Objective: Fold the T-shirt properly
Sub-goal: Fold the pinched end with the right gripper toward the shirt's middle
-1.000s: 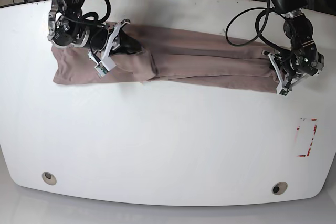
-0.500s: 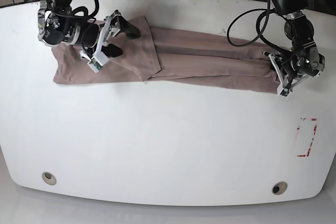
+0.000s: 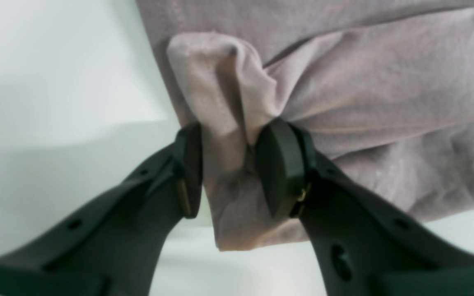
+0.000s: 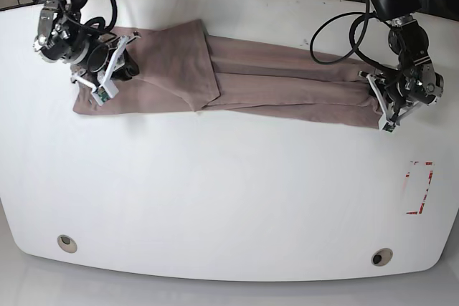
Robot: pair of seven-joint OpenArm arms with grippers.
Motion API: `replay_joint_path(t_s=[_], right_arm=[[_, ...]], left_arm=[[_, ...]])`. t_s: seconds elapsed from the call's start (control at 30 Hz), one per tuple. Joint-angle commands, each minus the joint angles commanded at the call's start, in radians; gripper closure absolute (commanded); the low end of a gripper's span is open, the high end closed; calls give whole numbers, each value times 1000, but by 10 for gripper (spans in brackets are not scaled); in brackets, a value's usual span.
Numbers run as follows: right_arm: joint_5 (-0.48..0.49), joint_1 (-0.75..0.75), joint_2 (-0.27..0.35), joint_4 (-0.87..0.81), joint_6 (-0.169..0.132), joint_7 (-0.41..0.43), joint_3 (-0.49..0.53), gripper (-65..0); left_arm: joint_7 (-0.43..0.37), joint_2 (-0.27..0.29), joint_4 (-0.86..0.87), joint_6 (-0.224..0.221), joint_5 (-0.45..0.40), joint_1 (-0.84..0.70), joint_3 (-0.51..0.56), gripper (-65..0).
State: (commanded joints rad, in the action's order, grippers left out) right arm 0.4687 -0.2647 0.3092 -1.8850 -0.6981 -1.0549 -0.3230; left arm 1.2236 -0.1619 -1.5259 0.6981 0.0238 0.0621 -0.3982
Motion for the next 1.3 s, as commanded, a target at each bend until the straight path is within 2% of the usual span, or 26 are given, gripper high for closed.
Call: replay_joint_path(t_s=[0.07, 0.17, 0.3, 0.43, 0.5, 0.63, 0.7, 0.8, 0.97, 1.07, 1.3], right_arm=[[-100, 0, -31, 17, 0, 38, 12, -75], [-193, 5, -63, 51, 0, 98, 15, -82], [-252, 12, -77, 126, 0, 152, 17, -81], [-255, 34, -74, 190, 0, 176, 17, -81], [-255, 38, -74, 207, 0, 180, 17, -81], [-259, 38, -74, 215, 0, 201, 17, -81], [-261, 37, -74, 215, 0, 201, 17, -81], [-261, 37, -74, 216, 0, 201, 17, -81], [-255, 37, -74, 216, 0, 201, 17, -81], [-255, 37, -77, 216, 0, 201, 17, -81], [-255, 35, -80, 213, 0, 199, 17, -81]], left_arm=[[0, 11, -23, 0, 0, 0, -8, -222], [2, 14, -49, 0, 0, 0, -26, -222], [2, 41, -74, 0, 0, 0, -54, -224], [2, 49, -117, 0, 0, 0, -94, -235], [2, 52, -124, 0, 0, 0, -107, -265], [5, 83, -129, 0, 0, 17, -173, -403], [31, 86, -129, 0, 2, 28, -215, -450], [74, 86, -124, 0, 5, 55, -276, -468], [110, 80, -120, 0, 109, 77, -348, -471], [115, 43, -100, 0, 192, 77, -362, -471], [112, -20, 115, 0, 302, 84, -361, -465]])
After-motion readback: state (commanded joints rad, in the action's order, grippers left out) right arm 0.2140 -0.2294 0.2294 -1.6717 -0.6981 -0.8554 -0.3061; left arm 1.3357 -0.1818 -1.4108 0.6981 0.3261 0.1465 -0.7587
